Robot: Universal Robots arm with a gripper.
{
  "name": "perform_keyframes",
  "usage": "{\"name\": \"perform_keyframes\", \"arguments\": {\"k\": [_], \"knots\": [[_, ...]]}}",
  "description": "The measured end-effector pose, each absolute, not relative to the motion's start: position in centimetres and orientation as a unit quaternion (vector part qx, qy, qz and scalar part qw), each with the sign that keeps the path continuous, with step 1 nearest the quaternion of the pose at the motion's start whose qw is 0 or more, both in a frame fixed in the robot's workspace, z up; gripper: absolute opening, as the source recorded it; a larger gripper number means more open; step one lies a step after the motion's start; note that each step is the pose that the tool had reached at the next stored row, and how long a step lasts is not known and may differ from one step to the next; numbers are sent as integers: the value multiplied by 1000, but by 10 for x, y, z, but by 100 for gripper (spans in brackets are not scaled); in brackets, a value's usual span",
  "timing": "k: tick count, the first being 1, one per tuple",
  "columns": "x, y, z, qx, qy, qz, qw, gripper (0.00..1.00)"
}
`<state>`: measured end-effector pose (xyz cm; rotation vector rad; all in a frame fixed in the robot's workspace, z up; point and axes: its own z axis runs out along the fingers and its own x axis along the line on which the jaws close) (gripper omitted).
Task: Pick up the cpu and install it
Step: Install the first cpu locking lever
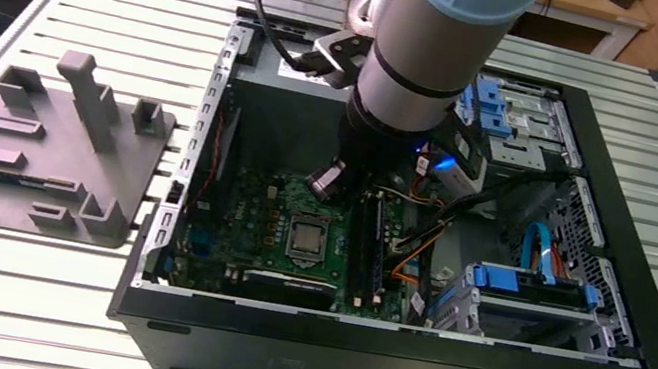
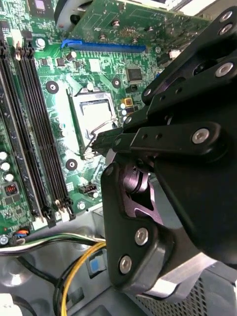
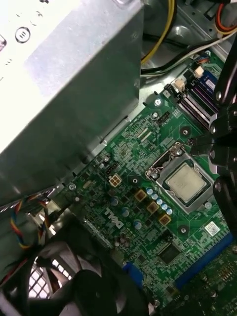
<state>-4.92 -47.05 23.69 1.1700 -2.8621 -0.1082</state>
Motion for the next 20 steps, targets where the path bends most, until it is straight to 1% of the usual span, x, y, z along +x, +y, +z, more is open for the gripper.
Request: {"name": "perform_keyframes", "arguments": {"k": [8,20], "knots": [[-50,-472,227,357,-933,-33,24,10],[-52,-474,220,333,-942,-32,24,10]]}}
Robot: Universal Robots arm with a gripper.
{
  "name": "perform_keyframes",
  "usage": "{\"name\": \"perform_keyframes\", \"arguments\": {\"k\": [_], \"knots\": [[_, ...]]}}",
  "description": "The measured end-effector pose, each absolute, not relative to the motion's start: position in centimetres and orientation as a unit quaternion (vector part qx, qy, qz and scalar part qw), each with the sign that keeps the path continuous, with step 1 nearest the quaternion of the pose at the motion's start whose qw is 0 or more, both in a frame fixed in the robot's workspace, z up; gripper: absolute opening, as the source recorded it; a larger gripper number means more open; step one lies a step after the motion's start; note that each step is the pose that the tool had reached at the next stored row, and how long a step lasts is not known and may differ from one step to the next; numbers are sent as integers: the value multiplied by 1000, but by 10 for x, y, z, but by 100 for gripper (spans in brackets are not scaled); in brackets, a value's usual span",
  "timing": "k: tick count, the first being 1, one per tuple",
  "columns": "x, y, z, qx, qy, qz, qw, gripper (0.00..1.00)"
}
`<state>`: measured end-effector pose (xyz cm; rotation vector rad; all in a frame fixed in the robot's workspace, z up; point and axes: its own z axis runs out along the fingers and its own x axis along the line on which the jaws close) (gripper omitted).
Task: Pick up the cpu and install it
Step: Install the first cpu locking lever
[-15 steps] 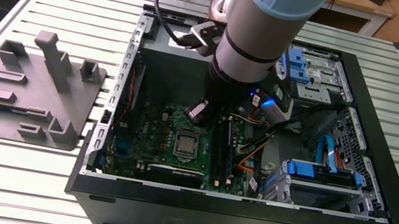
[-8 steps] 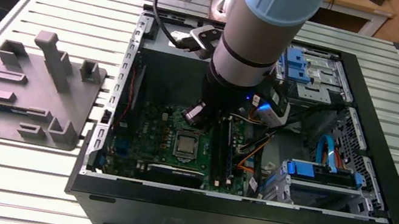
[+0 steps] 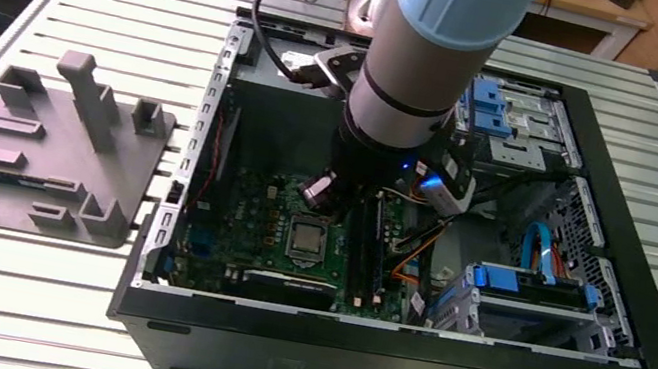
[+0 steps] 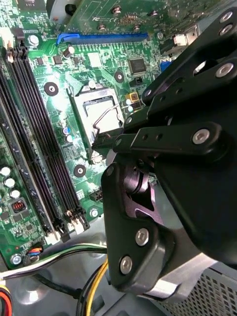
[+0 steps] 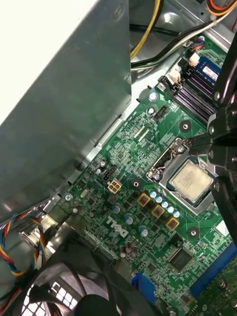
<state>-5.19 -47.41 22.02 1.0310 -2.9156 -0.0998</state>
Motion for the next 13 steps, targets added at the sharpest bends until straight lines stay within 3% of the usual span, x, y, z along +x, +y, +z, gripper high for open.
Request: {"name": "perform_keyframes", "arguments": {"k": [13], "knots": [[-52,-478,215,310,-950,-26,25,10]]}}
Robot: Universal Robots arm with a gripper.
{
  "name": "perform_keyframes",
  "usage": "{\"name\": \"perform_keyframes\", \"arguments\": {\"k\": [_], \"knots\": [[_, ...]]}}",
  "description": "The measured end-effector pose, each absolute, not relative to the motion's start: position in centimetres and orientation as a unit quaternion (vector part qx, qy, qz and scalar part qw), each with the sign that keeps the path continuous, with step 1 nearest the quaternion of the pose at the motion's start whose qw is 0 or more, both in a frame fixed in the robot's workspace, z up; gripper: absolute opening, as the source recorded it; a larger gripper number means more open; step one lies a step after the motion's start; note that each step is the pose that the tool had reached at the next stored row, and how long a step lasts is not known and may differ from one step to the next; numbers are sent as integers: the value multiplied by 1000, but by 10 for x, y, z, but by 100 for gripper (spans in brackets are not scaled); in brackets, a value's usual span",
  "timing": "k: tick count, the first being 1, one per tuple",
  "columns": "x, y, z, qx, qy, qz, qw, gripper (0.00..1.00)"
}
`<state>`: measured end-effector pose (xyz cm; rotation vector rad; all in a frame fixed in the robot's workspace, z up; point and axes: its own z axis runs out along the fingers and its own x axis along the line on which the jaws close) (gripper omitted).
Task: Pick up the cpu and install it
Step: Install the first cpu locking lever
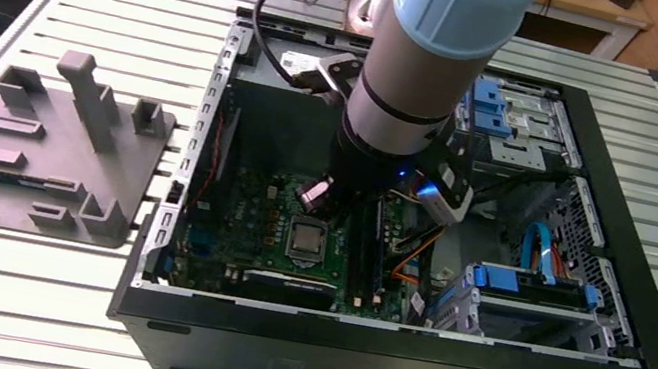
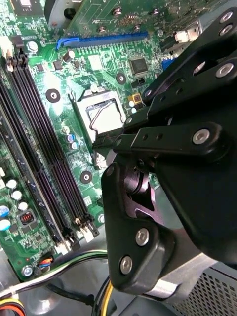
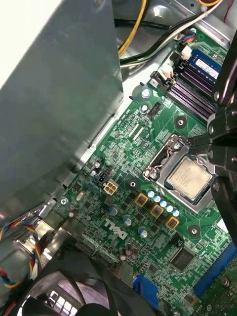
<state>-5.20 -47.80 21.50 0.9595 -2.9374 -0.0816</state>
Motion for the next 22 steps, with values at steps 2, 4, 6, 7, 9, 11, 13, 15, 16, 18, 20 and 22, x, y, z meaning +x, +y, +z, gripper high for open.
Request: {"name": "perform_keyframes", "arguments": {"k": [2,4,6,7,9,11,13,15,16,18,20,22], "knots": [[-52,-479,215,307,-951,-25,26,10],[-52,-480,214,303,-952,-24,26,10],[-52,-480,213,298,-954,-23,26,10],[-52,-480,213,296,-955,-22,26,10],[-52,-481,212,293,-956,-22,26,10],[-52,-482,212,291,-956,-21,27,10],[-52,-482,212,291,-956,-21,27,10],[-52,-482,212,291,-956,-21,27,10],[-52,-483,212,291,-956,-21,27,10],[-52,-487,212,290,-956,-21,28,10],[-51,-490,211,289,-957,-21,28,10],[-50,-491,211,288,-957,-21,28,10]]}}
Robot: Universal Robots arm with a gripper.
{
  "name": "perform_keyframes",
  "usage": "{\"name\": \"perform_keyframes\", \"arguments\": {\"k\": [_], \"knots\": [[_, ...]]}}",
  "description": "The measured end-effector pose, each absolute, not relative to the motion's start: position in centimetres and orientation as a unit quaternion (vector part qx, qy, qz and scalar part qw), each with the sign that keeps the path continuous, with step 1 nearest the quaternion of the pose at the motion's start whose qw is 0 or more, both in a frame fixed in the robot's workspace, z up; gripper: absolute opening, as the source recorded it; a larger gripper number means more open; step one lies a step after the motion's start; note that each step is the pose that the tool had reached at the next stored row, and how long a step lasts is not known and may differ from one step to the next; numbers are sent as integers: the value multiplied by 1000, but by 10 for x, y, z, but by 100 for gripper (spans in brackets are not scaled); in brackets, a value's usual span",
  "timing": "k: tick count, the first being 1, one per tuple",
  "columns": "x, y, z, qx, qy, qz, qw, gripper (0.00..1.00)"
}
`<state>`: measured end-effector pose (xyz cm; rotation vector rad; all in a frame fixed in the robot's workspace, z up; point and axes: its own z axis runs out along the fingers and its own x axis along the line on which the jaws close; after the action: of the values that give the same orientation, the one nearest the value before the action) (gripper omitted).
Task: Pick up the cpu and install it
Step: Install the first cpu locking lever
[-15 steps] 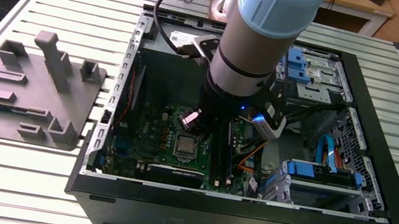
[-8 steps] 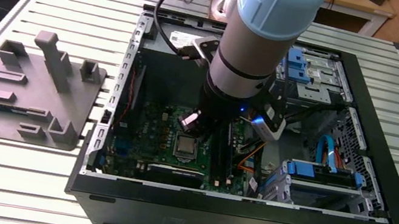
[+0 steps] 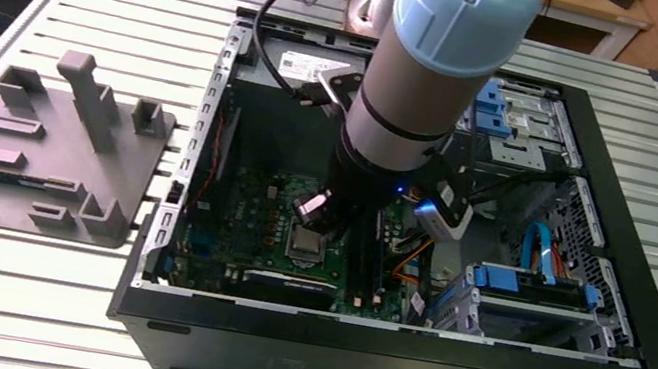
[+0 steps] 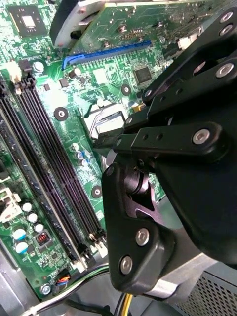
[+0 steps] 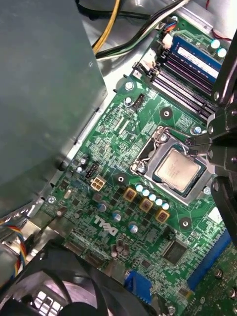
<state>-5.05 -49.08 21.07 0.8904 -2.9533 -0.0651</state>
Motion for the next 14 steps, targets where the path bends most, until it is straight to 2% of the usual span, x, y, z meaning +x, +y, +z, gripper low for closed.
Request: {"name": "perform_keyframes", "arguments": {"k": [14], "knots": [[-49,-499,201,285,-958,-21,28,10]]}}
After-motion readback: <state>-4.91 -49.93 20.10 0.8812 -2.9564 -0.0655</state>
